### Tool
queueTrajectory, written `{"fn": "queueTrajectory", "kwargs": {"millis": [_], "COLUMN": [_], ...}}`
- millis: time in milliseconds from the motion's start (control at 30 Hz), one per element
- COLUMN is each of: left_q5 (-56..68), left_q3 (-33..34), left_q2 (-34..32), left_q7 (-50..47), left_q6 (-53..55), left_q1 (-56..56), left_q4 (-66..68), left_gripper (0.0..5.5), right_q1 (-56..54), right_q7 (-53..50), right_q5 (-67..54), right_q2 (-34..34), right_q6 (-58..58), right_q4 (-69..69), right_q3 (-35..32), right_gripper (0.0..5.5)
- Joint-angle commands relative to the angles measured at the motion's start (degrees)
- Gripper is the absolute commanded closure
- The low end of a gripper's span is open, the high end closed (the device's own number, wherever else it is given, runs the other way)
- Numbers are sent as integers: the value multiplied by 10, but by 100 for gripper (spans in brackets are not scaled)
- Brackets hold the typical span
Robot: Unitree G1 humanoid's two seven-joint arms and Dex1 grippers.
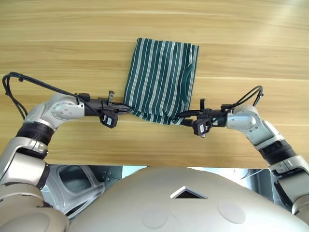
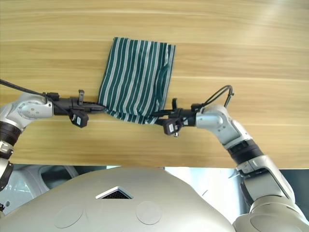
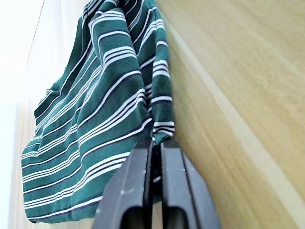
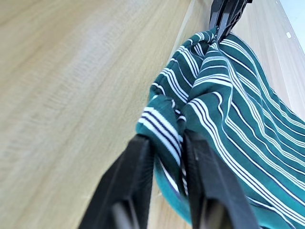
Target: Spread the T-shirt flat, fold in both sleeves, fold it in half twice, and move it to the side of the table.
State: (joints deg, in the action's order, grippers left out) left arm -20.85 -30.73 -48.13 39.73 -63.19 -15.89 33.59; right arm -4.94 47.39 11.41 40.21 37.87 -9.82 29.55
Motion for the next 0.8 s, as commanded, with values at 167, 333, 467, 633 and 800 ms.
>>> {"fn": "queueTrajectory", "kwargs": {"millis": [167, 333, 467, 633, 800], "left_q5": [-67, -4, 70, 153, 208], "left_q3": [-35, -39, -57, -60, -49], "left_q2": [7, -8, -29, -57, -78], "left_q7": [9, 35, 68, 107, 127], "left_q6": [17, -1, -3, 30, 63], "left_q1": [22, 44, 74, 103, 134], "left_q4": [39, -3, -72, -174, -260], "left_gripper": [545, 545, 545, 546, 546], "right_q1": [9, 15, 29, 61, 84], "right_q7": [9, 20, 39, 72, 93], "right_q5": [7, -38, -76, -124, -151], "right_q2": [11, 37, 61, 90, 96], "right_q6": [-5, 1, 5, 13, 13], "right_q4": [-12, 0, 16, 44, 71], "right_q3": [-8, -40, -63, -77, -81], "right_gripper": [544, 545, 545, 545, 545]}}
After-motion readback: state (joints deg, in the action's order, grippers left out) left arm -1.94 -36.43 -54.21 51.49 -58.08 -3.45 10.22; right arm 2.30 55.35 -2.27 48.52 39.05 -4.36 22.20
